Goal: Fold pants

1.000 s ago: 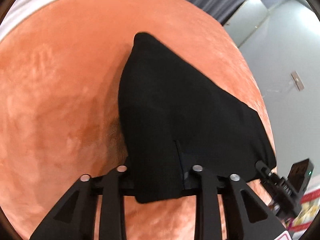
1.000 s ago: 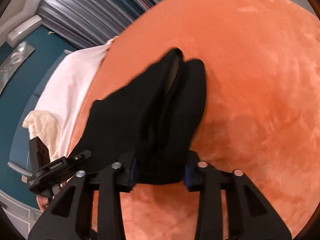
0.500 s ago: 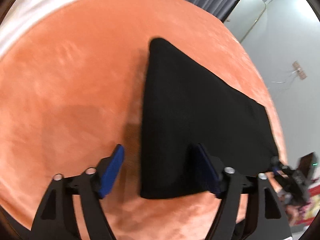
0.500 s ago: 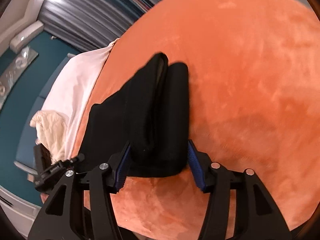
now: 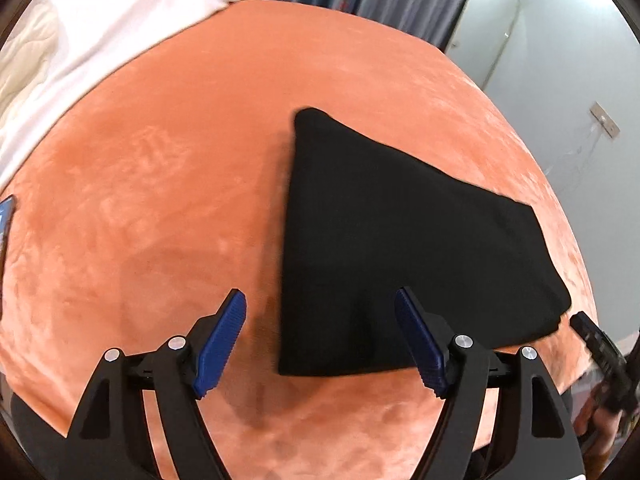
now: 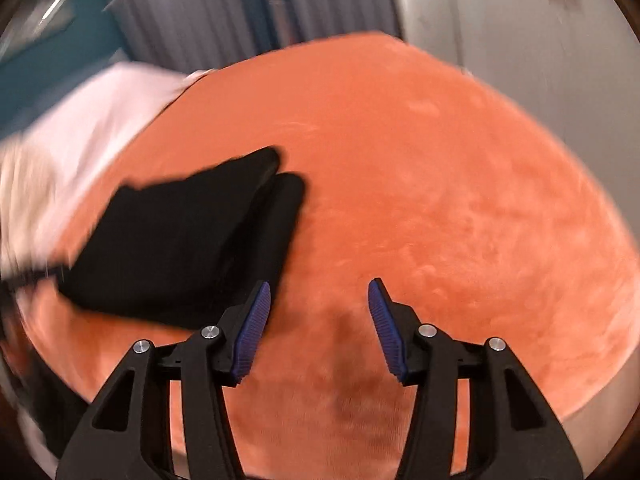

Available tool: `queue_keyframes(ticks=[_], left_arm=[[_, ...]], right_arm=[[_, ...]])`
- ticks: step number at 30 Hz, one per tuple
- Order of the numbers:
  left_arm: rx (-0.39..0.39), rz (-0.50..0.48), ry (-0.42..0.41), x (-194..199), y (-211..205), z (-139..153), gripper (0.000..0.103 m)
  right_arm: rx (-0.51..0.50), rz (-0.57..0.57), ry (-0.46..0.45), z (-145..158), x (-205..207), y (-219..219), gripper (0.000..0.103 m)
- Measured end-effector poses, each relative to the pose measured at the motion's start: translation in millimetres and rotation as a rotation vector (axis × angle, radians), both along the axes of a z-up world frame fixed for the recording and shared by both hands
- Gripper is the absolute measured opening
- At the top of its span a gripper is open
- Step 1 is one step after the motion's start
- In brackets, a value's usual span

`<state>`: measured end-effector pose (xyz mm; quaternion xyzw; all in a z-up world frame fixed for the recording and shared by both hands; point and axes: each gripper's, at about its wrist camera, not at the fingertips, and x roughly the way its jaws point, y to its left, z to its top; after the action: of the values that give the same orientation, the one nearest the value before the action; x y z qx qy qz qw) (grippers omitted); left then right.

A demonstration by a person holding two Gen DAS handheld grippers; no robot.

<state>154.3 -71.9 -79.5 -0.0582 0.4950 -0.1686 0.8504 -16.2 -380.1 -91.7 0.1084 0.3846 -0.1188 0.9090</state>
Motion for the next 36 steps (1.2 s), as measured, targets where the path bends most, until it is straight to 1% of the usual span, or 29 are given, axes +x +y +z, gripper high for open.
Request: queue_keyframes(ticks=[1,4,5,6,7,8,9,11,12,13,14,15,16,18,20,21,22,24,25,27,28,30,31,32,33,34,35,36], left_arm=[[0.004,-0.017,0.011,-0.4,-6.0,-4.2,0.074],[0.052,-0.017,0.041,1.9,-15.6,-19.9,0.074],[0.052,-0.016,0.050,6.0,-22.5,-24.6,0.074],[0.055,-0.003,0.067,9.0,-21.2,-30.7,0.076],[0.045,0.004,0.076,10.7,-18.8,-33.6,0.080],[0.039,0.011,0.084,10.3,-15.2,-36.1,0.083],[0.032,0.018,0.093,12.0,-12.7,-37.8,0.086],[0.016,0.012,0.100,14.1,-6.8,-39.8,0.088],[0.018,0.011,0.098,15.0,-5.3,-41.3,0.090],[0.023,0.003,0.093,15.6,-5.2,-43.5,0.092],[0.028,0.000,0.089,15.4,-5.6,-45.9,0.095],[0.030,-0.003,0.083,14.3,-6.5,-47.3,0.095],[0.033,-0.001,0.079,11.8,-6.9,-46.8,0.095],[0.036,0.006,0.076,11.4,-8.4,-42.9,0.093],[0.040,0.022,0.050,6.6,-6.0,-30.3,0.090],[0.041,0.024,0.020,1.5,-4.6,-20.4,0.089],[0.041,0.024,-0.004,-1.1,-2.7,-12.2,0.089],[0.037,0.021,-0.039,-2.5,-3.4,1.7,0.089],[0.031,0.009,-0.057,-1.0,-7.9,7.2,0.090],[0.052,-0.007,-0.070,5.7,-19.5,7.4,0.090],[0.068,-0.011,-0.065,11.0,-24.9,2.2,0.090],[0.127,0.000,-0.031,20.9,-31.7,-16.2,0.091],[0.136,0.006,-0.012,26.7,-29.8,-30.2,0.095],[0.108,0.005,-0.001,29.0,-24.0,-37.3,0.097],[0.067,0.012,0.015,30.3,-17.8,-41.8,0.098],[0.001,0.012,0.053,32.3,-7.4,-46.4,0.098],[-0.033,0.014,0.075,33.5,-1.4,-48.5,0.098],[-0.043,0.018,0.080,32.9,3.0,-48.0,0.098]], right_arm=[[-0.087,0.042,0.007,-1.4,-2.9,18.9,0.050],[-0.229,0.096,0.044,-14.8,1.4,46.3,0.050],[-0.268,0.112,0.065,-21.0,7.2,52.7,0.047],[-0.289,0.116,0.074,-26.1,12.5,55.7,0.040],[-0.282,0.115,0.077,-29.7,18.1,57.4,0.036],[-0.260,0.114,0.078,-32.6,22.9,53.5,0.023],[-0.224,0.109,0.073,-32.2,26.8,48.1,0.017],[-0.177,0.070,0.033,-22.3,23.1,43.3,0.017],[-0.131,0.042,0.020,-21.4,21.0,35.4,0.017],[-0.040,0.010,0.035,-32.7,21.1,19.2,0.018],[0.015,-0.010,0.061,-47.8,23.9,11.6,0.020],[0.039,-0.014,0.052,-57.9,22.3,6.7,0.020],[0.021,-0.013,0.035,-56.0,19.2,9.3,0.021],[0.009,-0.007,0.037,-46.6,17.7,14.0,0.021],[0.052,0.002,0.028,-35.0,13.4,11.7,0.021],[0.071,0.003,0.011,-27.6,8.9,9.5,0.021],[0.098,-0.003,-0.020,-16.7,2.5,5.9,0.022],[0.152,-0.007,-0.099,0.4,2.5,4.6,0.024],[0.194,0.014,-0.149,12.2,4.6,4.7,0.024],[0.235,0.065,-0.192,26.3,17.0,12.9,0.023],[0.250,0.097,-0.197,29.2,29.3,19.2,0.023],[0.248,0.136,-0.166,24.2,50.0,28.9,0.022],[0.212,0.134,-0.119,14.2,62.7,32.7,0.022],[0.171,0.117,-0.068,0.9,73.1,32.0,0.018],[0.133,0.084,-0.020,-13.9,77.7,28.8,0.004],[0.121,0.049,0.005,-31.4,79.0,21.5,0.002],[0.174,0.040,-0.026,-34.6,74.1,11.9,0.002],[0.221,0.033,-0.031,-32.3,71.8,7.6,0.003]])
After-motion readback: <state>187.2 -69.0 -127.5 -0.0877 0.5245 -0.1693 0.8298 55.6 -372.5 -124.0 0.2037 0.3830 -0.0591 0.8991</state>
